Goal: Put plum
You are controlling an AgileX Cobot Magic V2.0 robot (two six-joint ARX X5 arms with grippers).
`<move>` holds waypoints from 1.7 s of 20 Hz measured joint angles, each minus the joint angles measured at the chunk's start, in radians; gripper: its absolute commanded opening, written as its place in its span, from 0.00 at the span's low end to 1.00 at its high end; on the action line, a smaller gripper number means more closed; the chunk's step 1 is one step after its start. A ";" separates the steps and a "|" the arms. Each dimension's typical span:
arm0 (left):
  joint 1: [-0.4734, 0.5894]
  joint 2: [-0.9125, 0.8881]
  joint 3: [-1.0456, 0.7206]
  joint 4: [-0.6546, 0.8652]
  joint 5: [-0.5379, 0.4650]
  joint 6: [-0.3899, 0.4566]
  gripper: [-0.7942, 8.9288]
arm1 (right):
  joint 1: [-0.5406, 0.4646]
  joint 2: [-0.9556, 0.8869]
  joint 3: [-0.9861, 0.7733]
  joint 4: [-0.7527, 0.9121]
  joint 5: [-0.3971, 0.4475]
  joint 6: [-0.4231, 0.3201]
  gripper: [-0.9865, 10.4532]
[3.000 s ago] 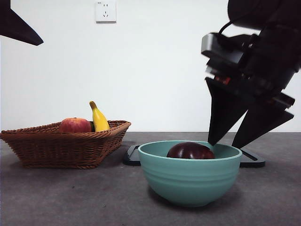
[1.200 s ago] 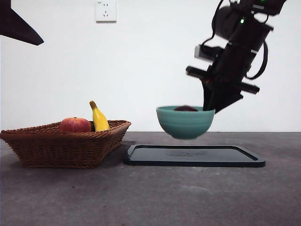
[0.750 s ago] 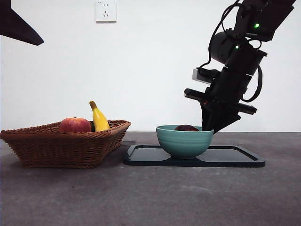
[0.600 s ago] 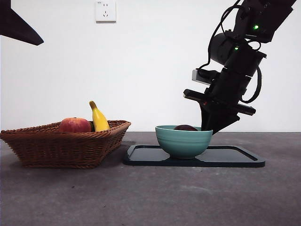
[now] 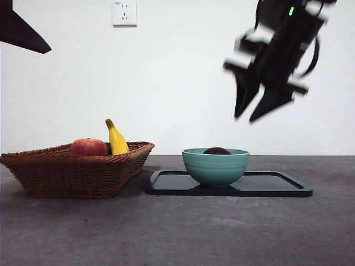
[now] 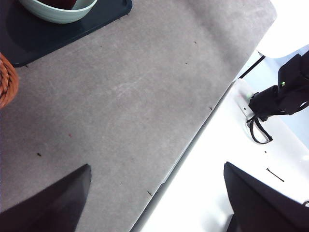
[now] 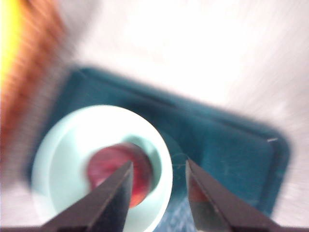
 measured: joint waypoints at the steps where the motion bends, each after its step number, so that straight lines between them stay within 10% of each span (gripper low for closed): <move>1: 0.000 0.000 0.000 0.000 0.000 0.000 0.53 | 0.000 -0.056 0.002 -0.023 -0.002 0.000 0.24; 12: 0.000 0.000 0.000 0.000 0.000 0.000 0.53 | 0.037 -0.577 -0.023 -0.362 -0.004 -0.019 0.24; 21: 0.000 0.000 0.000 0.000 0.000 0.000 0.53 | 0.113 -0.919 -0.383 -0.376 -0.125 -0.020 0.24; 34: 0.000 0.000 0.000 0.000 0.000 0.000 0.53 | 0.126 -1.003 -0.531 -0.373 -0.212 -0.020 0.24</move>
